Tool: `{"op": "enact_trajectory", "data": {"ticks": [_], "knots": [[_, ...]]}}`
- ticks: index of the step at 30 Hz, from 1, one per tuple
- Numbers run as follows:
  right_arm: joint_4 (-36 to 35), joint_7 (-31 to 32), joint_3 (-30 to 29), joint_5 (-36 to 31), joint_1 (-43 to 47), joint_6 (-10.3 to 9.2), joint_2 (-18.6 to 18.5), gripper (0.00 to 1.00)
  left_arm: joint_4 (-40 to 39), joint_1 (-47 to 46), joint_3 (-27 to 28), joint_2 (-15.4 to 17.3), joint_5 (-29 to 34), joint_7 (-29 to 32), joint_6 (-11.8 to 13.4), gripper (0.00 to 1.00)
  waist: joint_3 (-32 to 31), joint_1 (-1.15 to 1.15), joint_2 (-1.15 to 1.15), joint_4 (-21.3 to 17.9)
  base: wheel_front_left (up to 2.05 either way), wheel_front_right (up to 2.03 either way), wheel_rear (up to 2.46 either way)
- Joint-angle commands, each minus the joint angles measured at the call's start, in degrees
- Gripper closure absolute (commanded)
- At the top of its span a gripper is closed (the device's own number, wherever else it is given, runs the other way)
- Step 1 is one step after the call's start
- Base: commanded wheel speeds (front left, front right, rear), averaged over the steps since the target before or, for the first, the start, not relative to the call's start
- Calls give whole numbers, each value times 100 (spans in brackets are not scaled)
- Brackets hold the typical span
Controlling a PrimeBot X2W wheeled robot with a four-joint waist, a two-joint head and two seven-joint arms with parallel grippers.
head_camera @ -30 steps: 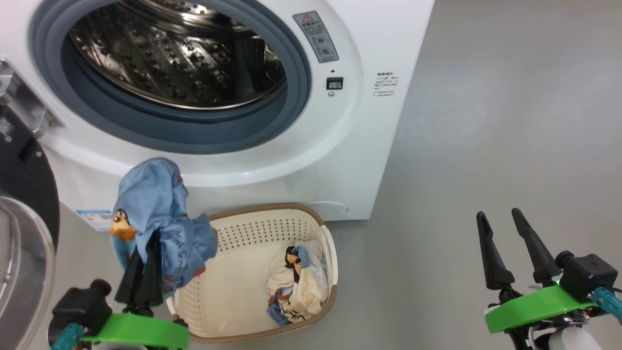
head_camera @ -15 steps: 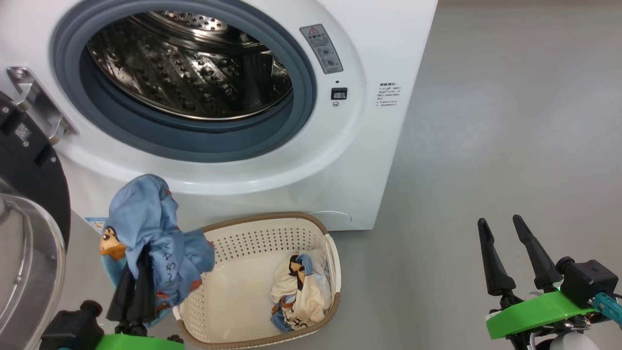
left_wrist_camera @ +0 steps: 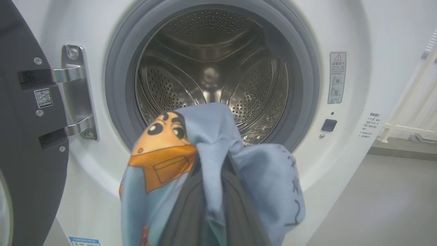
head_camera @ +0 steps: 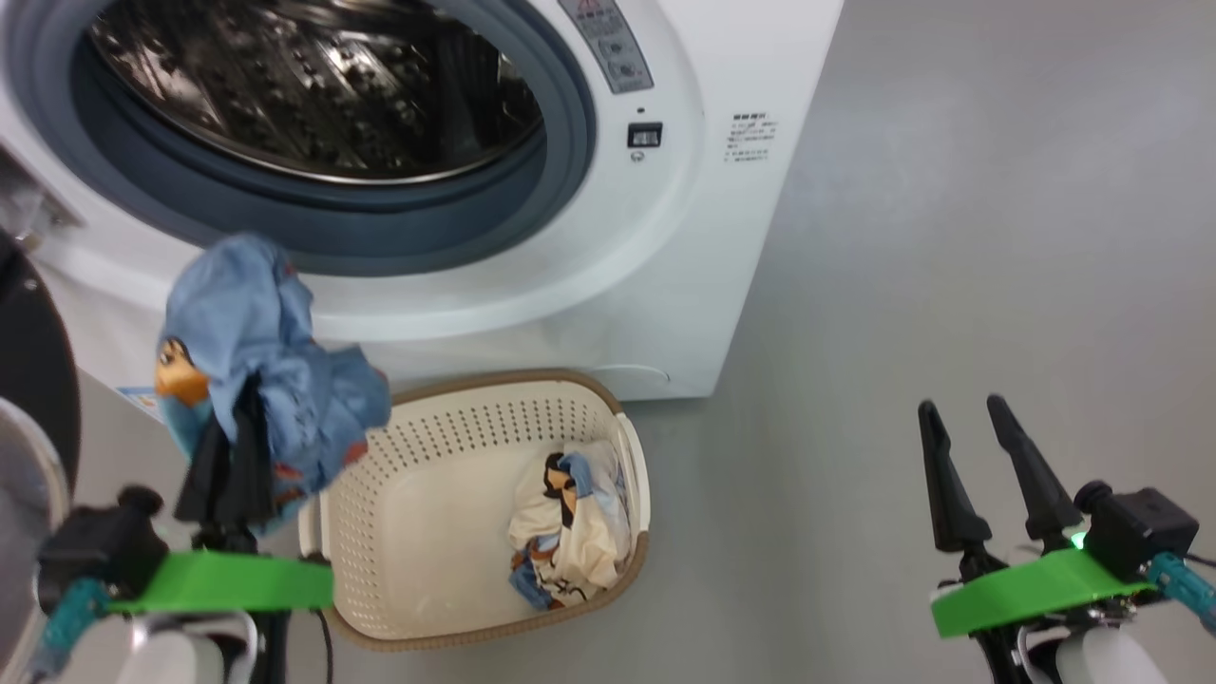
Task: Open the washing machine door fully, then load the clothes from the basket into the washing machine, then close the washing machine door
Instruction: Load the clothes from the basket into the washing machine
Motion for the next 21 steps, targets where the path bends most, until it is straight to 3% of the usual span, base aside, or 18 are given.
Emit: {"op": "enact_trajectory", "data": {"ticks": [1,15,21], "knots": [[-171,-46,96,4,-259,26,-21,0,-30,-333,184,172,21,-60,4,100,304,-1,0,-158,0,0,0],[-228,-46,192,-6,-855,26,205,0,1030,-2540,369,625,-199,-60,4,100,1245,-1,0,-640,0,0,0],[-242,-46,253,24,-1033,26,238,0,1832,-3369,365,865,-185,-60,4,100,1531,-1,0,-828,0,0,0]]}}
